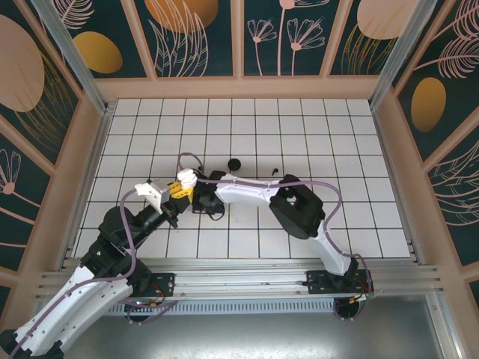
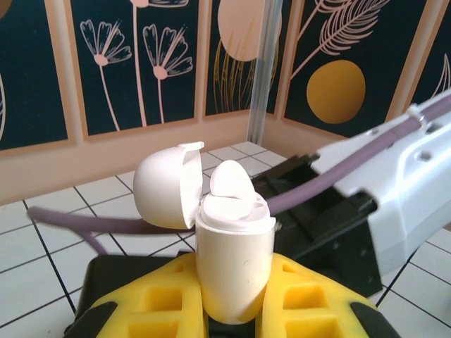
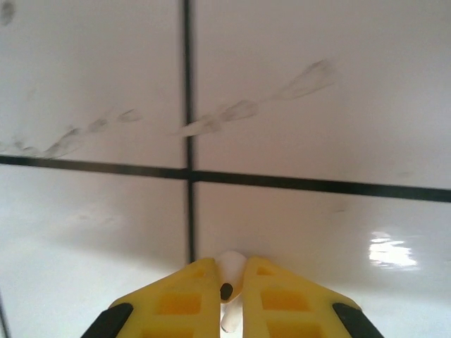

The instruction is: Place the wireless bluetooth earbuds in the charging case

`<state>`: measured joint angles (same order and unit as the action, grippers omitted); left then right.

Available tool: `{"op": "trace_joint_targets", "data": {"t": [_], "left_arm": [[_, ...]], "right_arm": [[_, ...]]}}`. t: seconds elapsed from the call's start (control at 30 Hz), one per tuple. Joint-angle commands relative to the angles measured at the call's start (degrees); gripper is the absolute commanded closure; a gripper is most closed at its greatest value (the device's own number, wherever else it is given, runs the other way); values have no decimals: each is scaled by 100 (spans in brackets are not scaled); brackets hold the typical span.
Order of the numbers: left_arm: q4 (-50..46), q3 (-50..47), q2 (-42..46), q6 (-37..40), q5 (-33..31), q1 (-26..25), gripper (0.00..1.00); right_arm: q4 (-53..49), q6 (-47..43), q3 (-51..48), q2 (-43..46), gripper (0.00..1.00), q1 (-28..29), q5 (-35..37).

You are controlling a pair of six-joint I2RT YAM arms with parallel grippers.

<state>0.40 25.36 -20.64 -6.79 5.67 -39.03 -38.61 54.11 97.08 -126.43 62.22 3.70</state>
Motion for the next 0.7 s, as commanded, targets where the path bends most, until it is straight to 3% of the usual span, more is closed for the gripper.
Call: {"op": "trace_joint_targets", "data": {"t": [0.0, 0.2, 0.53, 0.67], "left_arm": [[391, -143, -112, -168, 131, -37, 99], [968, -271, -522, -280, 266, -35, 99], [2320, -557, -1625, -459, 510, -37, 99], [2896, -625, -2094, -552, 575, -41, 99]], "right_arm": [[-504, -343, -583, 411, 96, -295, 570], [-321, -765, -1865, 1346, 97, -921, 897], [243, -2729, -3453, 2195, 96, -1971, 827], [377, -2923, -3691, 2328, 88, -2168, 665]]}}
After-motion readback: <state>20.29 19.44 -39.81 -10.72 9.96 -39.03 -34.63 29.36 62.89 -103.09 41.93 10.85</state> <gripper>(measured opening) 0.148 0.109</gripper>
